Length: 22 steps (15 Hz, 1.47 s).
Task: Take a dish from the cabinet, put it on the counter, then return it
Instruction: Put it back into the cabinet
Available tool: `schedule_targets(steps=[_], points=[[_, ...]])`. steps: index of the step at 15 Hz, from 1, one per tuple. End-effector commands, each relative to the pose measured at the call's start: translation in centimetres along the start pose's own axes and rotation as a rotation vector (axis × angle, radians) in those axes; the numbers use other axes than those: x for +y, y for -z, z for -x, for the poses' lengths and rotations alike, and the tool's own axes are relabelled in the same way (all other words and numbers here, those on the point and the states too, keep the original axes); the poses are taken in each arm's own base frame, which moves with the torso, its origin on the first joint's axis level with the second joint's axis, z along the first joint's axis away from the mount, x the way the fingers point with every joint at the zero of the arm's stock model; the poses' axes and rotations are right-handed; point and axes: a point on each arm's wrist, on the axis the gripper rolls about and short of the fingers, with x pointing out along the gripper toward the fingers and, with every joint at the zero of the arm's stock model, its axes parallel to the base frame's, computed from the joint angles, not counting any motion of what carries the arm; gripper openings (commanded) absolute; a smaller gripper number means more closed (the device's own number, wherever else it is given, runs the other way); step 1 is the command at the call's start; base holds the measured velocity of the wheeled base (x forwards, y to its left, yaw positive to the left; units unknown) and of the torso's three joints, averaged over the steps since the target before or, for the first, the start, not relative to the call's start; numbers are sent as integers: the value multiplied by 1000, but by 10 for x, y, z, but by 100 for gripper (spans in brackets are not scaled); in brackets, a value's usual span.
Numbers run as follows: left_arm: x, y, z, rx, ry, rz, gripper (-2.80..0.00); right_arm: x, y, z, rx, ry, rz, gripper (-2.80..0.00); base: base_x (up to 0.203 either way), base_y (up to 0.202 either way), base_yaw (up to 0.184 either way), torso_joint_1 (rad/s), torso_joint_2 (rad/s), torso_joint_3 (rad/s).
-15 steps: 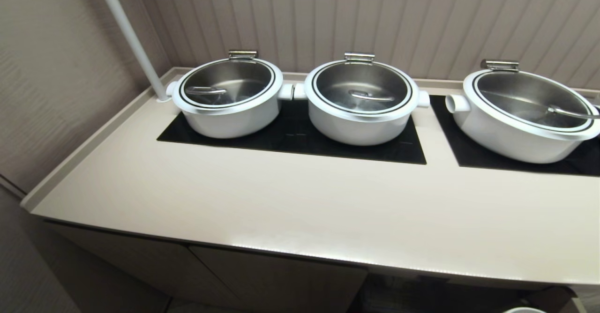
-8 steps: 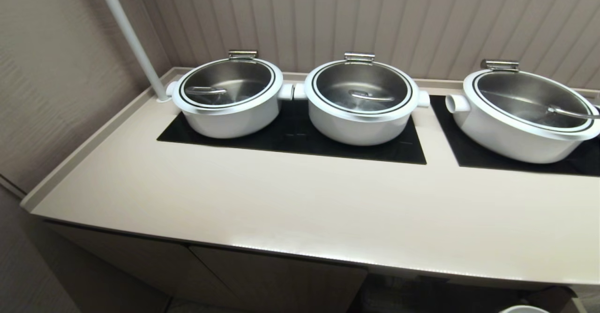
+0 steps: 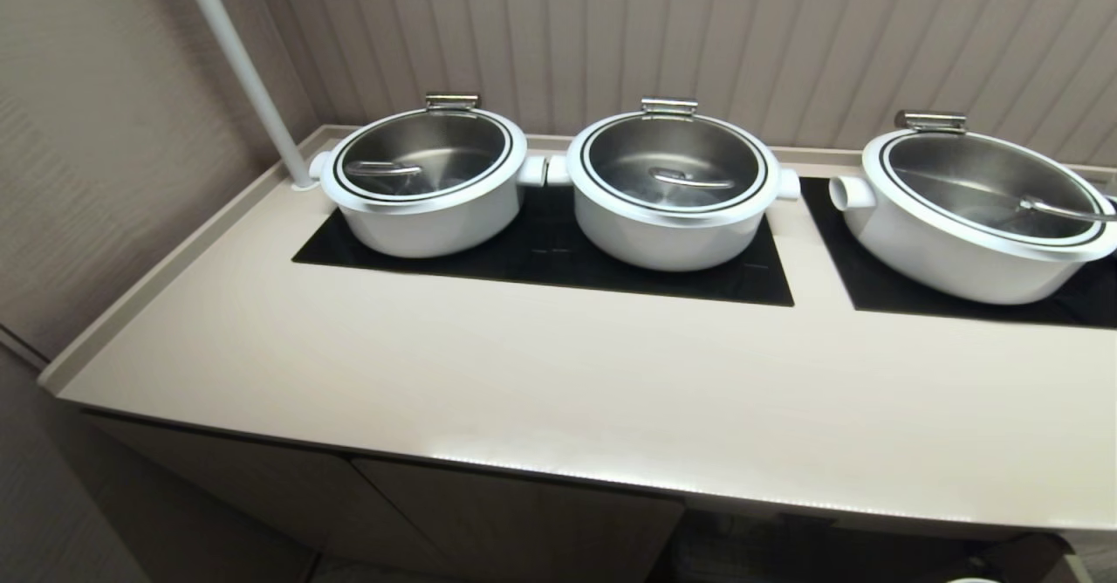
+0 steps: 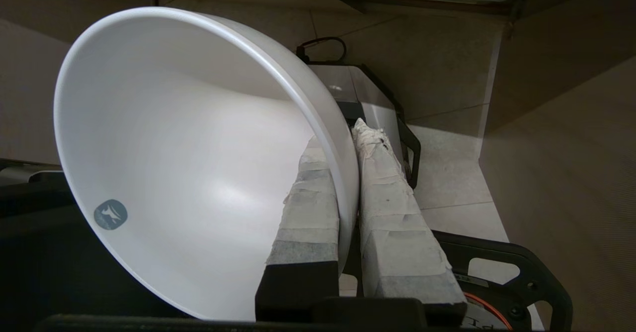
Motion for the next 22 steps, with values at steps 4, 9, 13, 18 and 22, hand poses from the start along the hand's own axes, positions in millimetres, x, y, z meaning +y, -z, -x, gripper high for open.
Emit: schedule_targets(steps=[4,9,13,18,22], points=[[0,0,0,-1,-1,1,-280,0,1,0,1,3,-3,-280,0,0,0,0,0,0],[0,0,0,-1,-1,1,-280,-2,4,-2,16,9,-4,-280,0,0,0,-31,67,38],[0,0,0,-1,-1,1,-280,-2,5,-3,20,11,-3,-280,0,0,0,-55,131,60],[0,0,0,-1,-1,1,-280,-2,6,-3,22,10,-4,-280,0,0,0,-61,136,68],[0,0,0,-1,-2,1,-280,-2,6,-3,22,10,-4,-280,0,0,0,-76,172,85]])
